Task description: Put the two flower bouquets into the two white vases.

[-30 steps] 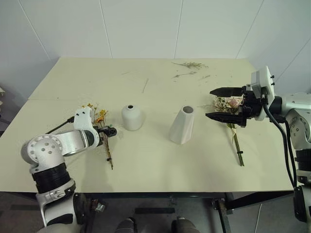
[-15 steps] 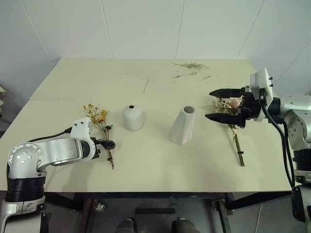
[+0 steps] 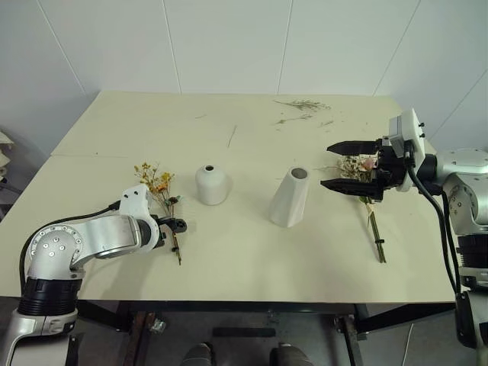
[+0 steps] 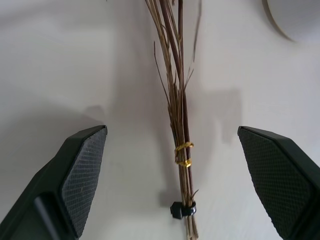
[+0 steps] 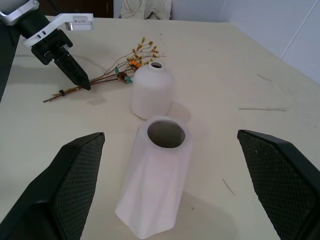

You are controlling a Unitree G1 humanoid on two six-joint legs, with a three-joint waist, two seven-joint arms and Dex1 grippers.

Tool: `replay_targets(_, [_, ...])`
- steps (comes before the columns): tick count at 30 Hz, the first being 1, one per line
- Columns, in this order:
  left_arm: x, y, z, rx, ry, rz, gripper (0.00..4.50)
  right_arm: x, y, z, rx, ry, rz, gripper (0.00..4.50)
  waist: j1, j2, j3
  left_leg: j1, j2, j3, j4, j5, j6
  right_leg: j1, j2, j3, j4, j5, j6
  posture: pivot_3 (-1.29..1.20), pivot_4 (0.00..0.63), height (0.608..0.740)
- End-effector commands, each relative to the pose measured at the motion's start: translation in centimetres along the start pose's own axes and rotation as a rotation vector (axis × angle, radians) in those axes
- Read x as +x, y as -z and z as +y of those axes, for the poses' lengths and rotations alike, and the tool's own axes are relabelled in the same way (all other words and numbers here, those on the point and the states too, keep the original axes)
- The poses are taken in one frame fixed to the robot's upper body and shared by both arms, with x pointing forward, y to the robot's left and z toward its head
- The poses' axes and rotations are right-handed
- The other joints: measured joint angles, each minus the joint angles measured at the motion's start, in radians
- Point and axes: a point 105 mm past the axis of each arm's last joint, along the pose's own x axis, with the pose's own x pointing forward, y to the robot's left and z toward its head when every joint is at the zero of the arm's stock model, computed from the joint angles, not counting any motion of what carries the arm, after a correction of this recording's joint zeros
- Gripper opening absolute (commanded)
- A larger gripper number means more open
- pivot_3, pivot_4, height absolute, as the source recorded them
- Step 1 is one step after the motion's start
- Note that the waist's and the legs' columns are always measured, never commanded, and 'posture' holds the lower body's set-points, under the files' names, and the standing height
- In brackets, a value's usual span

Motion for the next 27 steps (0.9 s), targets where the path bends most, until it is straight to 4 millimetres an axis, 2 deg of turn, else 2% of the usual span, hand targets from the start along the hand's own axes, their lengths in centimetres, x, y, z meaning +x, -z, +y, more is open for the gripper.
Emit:
replay_targets(1, [0.7,0.3,0.0,-0.034,0.0,0.035,4.09,0.0,-1.6,-0.1,-0.057,0.003,-0.029,4.5,0.004,0.0,0.0,0.0,0.0,0.0,0.0,0.0,0.0,0.0,0.0,0.0,0.0,0.0,0.0,0.0,0.15,0.74])
replay_targets(2, [0.8,0.3,0.2,-0.044,-0.008,0.042,3.93,0.0,-1.6,-0.1,-0.057,0.005,-0.03,4.5,0.006,0.0,0.0,0.001,0.0,0.0,0.0,0.0,0.0,0.001,0.0,0.0,0.0,0.0,0.0,0.0,0.15,0.74])
replay_targets(10, [1.6,0.6,0.7,-0.059,-0.014,0.097,1.56,-0.1,-1.7,-0.1,-0.059,0.017,-0.03,4.5,0.02,0.0,0.0,0.006,-0.001,0.001,-0.001,-0.001,0.001,0.006,-0.001,0.001,-0.002,0.0,0.0,0.0,0.15,0.74])
replay_targets(15, [1.8,0.5,1.1,-0.074,-0.035,0.106,0.13,-0.2,-1.7,-0.1,-0.06,0.025,-0.031,4.5,0.018,0.0,0.0,0.01,-0.001,0.001,-0.002,-0.003,0.005,0.016,-0.001,0.0,-0.014,0.003,0.001,0.0,0.15,0.74])
replay_targets(17, [1.6,0.2,1.4,-0.076,-0.048,0.096,0.03,-0.2,-1.7,-0.1,-0.06,0.027,-0.031,4.5,0.018,0.0,0.0,0.01,-0.001,0.001,-0.002,-0.004,0.004,0.017,-0.002,0.0,-0.018,0.005,0.003,0.0,0.15,0.74])
replay_targets(20, [0.5,-1.7,2.3,-0.056,-0.09,0.011,0.03,-0.2,-1.7,-0.1,-0.061,0.034,-0.032,4.5,0.017,0.0,0.0,0.009,-0.001,0.001,-0.003,-0.004,0.003,0.017,-0.002,0.0,-0.021,0.005,0.003,0.0,0.15,0.74])
replay_targets(25, [-1.7,-6.9,2.2,-0.021,-0.066,-0.285,0.03,-0.2,-1.7,-0.3,-0.062,0.045,-0.036,4.5,0.014,0.0,0.0,0.009,-0.001,0.004,-0.007,-0.005,0.002,0.015,-0.001,0.0,-0.025,0.005,0.003,0.0,0.15,0.74])
replay_targets(27, [-2.2,-7.9,2.3,0.012,-0.076,-0.341,0.03,-0.1,-1.7,-0.3,-0.062,0.051,-0.041,4.5,0.015,0.0,0.0,0.007,0.0,0.004,-0.007,-0.005,0.001,0.014,-0.001,0.0,-0.027,0.005,0.003,0.0,0.15,0.74])
